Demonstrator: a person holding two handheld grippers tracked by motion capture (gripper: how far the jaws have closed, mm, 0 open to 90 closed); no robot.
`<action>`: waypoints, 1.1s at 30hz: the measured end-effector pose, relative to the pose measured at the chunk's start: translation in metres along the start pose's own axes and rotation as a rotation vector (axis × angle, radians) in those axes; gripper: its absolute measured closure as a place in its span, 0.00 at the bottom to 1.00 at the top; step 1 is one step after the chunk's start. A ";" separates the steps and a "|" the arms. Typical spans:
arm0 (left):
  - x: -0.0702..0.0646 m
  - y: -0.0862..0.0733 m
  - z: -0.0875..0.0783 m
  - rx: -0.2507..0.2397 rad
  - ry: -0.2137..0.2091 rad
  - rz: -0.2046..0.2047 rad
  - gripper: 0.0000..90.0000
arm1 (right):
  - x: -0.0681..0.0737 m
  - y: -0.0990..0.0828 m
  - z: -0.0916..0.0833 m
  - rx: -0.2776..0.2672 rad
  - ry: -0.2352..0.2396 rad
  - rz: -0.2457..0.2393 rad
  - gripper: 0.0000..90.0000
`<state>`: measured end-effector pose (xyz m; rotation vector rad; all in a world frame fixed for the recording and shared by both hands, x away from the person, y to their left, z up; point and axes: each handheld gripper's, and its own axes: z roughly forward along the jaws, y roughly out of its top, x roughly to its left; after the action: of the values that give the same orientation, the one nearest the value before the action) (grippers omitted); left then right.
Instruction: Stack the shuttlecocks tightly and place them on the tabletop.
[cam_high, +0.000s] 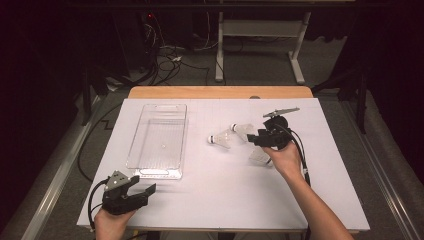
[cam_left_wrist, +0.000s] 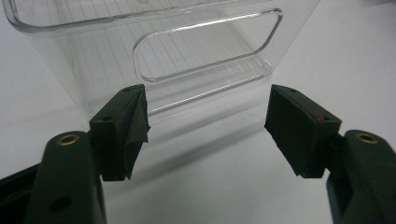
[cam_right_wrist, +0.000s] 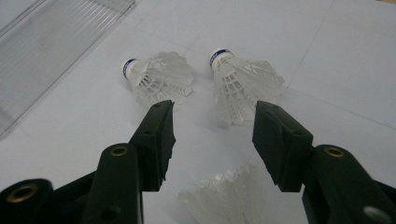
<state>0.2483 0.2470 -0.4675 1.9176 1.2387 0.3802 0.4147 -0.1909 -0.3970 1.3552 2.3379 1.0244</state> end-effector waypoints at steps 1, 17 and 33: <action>0.000 0.000 0.000 0.000 0.000 0.001 0.34 | 0.000 0.001 0.001 0.004 0.000 0.001 0.56; -0.001 0.000 0.000 0.001 0.005 0.009 0.34 | -0.001 0.019 0.014 0.083 -0.002 0.005 0.61; -0.001 0.000 0.000 0.003 0.004 0.015 0.34 | -0.002 0.031 0.029 0.138 -0.002 0.049 0.64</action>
<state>0.2478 0.2460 -0.4673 1.9301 1.2290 0.3908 0.4515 -0.1702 -0.3969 1.4686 2.4241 0.8888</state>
